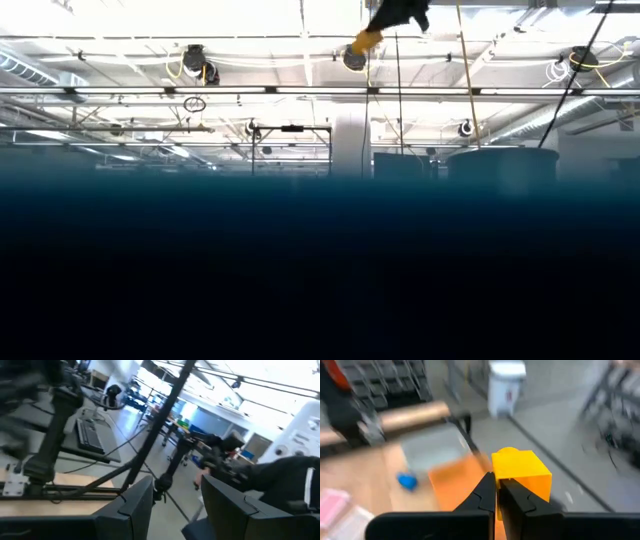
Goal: Pick & Place Toys
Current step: Put the yellow game piece into the right gray bin
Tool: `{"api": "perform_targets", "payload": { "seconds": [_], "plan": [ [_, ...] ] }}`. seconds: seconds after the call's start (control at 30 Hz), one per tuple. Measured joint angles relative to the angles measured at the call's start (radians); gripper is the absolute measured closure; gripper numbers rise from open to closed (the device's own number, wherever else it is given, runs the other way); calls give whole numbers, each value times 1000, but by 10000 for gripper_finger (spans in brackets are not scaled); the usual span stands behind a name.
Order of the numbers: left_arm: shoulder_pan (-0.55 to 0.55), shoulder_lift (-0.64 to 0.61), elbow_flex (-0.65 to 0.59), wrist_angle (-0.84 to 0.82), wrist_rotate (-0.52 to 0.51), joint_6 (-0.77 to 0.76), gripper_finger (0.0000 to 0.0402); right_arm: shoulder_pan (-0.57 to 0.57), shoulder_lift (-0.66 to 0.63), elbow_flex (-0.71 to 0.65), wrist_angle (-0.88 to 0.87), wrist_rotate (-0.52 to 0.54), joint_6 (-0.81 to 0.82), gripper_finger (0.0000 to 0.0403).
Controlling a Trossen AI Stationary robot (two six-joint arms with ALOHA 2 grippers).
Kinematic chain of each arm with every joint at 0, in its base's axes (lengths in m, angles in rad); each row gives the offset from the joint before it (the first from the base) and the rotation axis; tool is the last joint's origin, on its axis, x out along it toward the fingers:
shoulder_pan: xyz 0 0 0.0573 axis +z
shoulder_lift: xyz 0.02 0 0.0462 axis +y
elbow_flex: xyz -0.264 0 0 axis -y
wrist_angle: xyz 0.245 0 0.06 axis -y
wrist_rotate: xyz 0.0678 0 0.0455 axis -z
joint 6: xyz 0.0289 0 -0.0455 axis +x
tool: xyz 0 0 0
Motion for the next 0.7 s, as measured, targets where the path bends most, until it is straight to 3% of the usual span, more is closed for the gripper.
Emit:
{"api": "perform_targets", "payload": {
  "seconds": [0.27, 0.4, 0.7],
  "plan": [
    [0, -65, 0, -128, 47, 92, 229, -58, 213, 155, -437, -14, 11, 402],
    [-5, -95, 0, -240, 46, 152, 229, -72, 301, 156, -529, -77, 42, 402],
    [-55, -122, 0, -482, -35, 287, 229, -104, 444, 156, -591, -94, 57, 403]
  ]
}}
